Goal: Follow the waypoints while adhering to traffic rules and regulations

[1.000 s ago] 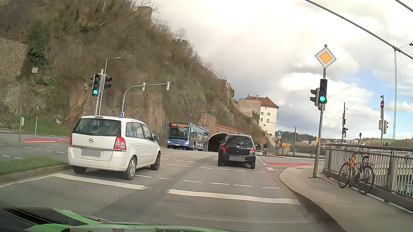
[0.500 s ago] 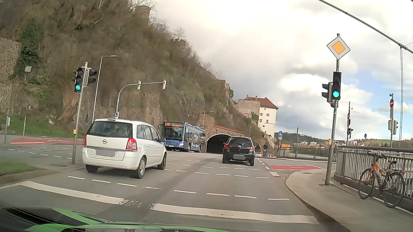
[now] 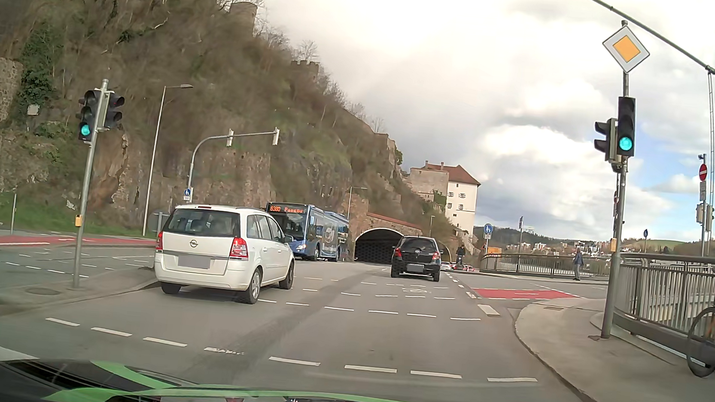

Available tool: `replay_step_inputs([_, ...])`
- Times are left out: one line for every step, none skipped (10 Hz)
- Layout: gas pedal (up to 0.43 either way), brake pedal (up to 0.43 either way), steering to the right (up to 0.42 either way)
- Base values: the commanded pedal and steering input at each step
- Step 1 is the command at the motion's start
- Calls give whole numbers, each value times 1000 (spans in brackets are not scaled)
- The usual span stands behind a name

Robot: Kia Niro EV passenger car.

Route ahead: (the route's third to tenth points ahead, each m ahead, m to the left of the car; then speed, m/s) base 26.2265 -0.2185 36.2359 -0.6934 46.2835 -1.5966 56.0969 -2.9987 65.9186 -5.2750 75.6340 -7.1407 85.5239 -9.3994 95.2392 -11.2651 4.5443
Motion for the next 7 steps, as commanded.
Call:
replay_step_inputs([339,0,13])
replay_step_inputs([339,0,15])
replay_step_inputs([339,0,18])
replay_step_inputs([339,0,21])
replay_step_inputs([339,0,22])
replay_step_inputs([339,0,23])
replay_step_inputs([339,0,22])
